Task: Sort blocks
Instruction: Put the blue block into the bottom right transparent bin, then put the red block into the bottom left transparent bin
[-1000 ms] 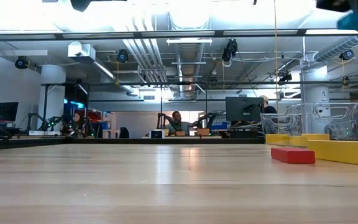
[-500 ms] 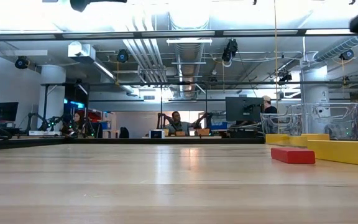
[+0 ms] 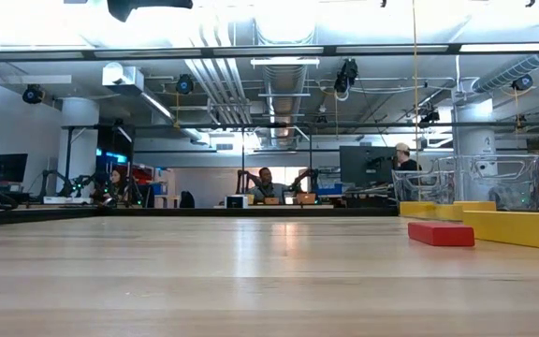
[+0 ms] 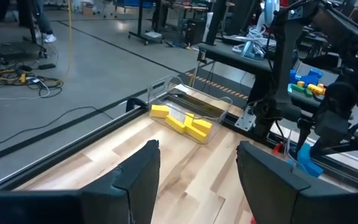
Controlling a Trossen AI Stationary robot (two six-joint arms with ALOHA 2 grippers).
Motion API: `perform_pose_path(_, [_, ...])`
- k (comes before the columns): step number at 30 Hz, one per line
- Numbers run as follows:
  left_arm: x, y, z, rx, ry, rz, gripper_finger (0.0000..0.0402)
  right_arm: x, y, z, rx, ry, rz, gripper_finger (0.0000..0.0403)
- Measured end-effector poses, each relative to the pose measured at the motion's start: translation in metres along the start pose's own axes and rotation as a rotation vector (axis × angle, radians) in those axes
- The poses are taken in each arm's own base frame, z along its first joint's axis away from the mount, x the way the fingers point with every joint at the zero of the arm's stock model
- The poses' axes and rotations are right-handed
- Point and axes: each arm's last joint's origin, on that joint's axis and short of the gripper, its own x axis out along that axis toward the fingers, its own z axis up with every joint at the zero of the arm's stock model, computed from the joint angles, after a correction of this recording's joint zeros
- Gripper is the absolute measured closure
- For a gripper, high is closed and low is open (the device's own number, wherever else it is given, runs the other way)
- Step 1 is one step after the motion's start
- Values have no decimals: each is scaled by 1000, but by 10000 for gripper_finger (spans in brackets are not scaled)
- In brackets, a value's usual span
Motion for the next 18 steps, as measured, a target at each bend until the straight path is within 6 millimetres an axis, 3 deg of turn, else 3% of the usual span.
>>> perform_pose_path(7, [0,0,0,-2,-1,-1,212,0,0,0,10,-5,5,272])
perform_pose_path(13, [0,0,1,-11,-9,-5,212,-1,2,2,20,-16,16,303])
perform_pose_path(18, [2,-3,2,-31,-15,-44,212,-15,5,9,71,-84,33,338])
